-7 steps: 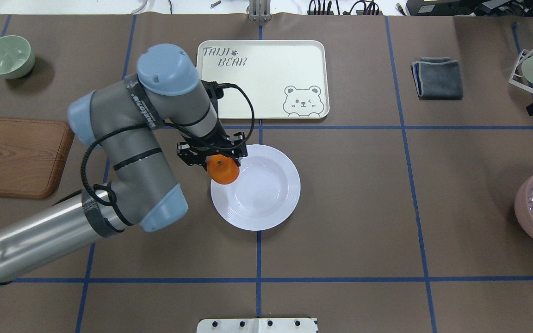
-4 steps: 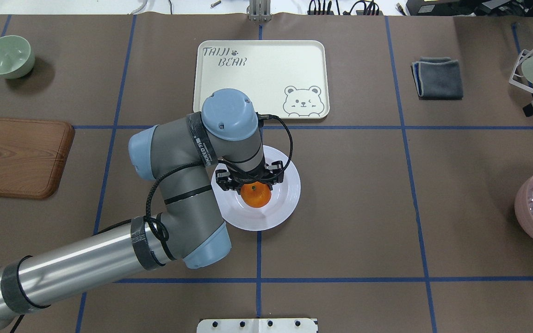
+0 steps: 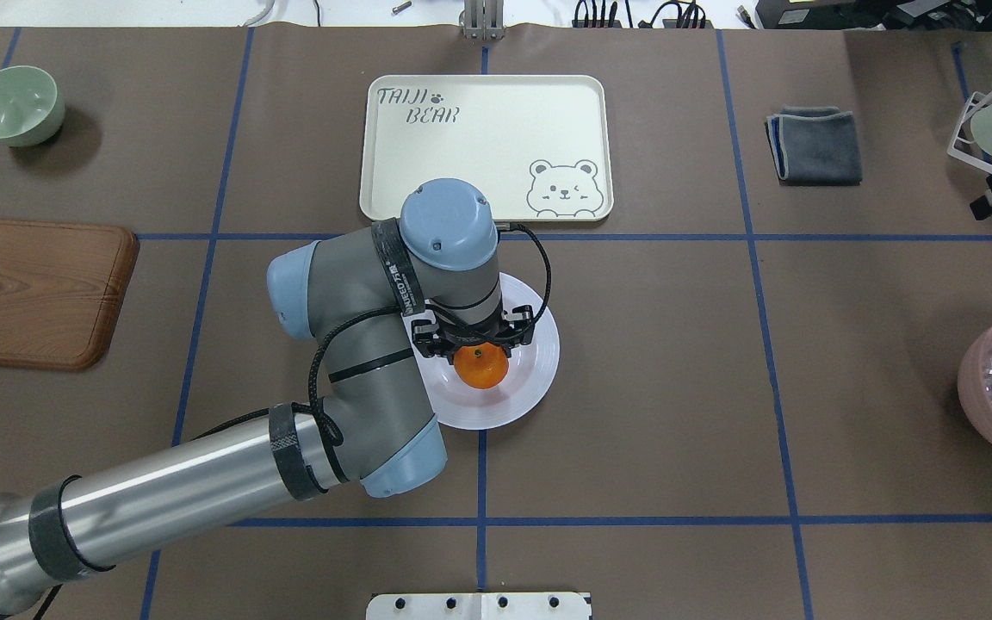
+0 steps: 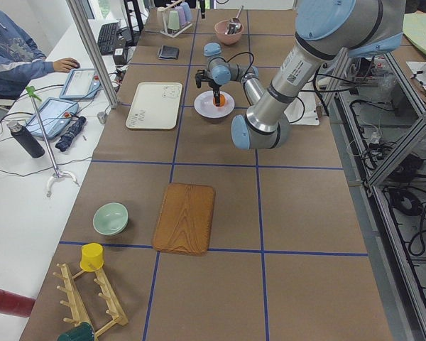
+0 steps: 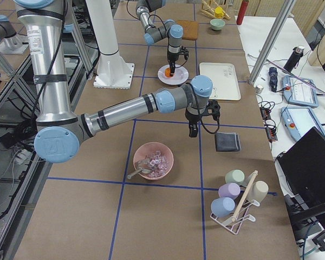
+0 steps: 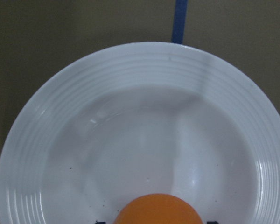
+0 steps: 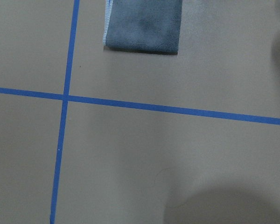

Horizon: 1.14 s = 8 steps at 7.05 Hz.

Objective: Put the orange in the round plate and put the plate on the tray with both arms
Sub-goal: 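Open the left gripper and lift it away while the right arm moves in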

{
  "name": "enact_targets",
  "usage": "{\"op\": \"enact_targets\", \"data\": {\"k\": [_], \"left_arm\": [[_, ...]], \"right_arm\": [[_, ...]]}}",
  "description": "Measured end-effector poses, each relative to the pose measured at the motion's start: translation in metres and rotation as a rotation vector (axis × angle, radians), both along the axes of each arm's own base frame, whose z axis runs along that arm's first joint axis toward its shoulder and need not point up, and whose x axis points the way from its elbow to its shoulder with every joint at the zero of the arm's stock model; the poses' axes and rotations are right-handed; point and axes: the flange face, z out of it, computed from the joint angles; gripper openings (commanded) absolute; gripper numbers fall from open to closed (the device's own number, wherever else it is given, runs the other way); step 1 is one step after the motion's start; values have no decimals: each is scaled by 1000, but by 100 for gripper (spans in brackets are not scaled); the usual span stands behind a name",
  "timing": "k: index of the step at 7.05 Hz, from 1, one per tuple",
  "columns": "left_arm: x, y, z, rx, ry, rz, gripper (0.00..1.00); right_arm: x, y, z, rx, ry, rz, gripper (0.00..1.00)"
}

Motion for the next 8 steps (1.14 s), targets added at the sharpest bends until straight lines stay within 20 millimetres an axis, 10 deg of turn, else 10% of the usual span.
{"op": "enact_targets", "data": {"k": [2, 3, 4, 8], "left_arm": [[5, -4, 2, 16, 2, -10, 0], [5, -5, 4, 22, -3, -16, 27], [6, -7, 4, 27, -7, -23, 98], [-15, -13, -7, 47, 17, -49, 99]], "right_arm": [[-2, 0, 1, -2, 1, -3, 100], [-3, 0, 2, -3, 1, -6, 100], [-6, -2, 2, -4, 2, -10, 100], [-31, -20, -20, -35, -6, 8, 100]]}}
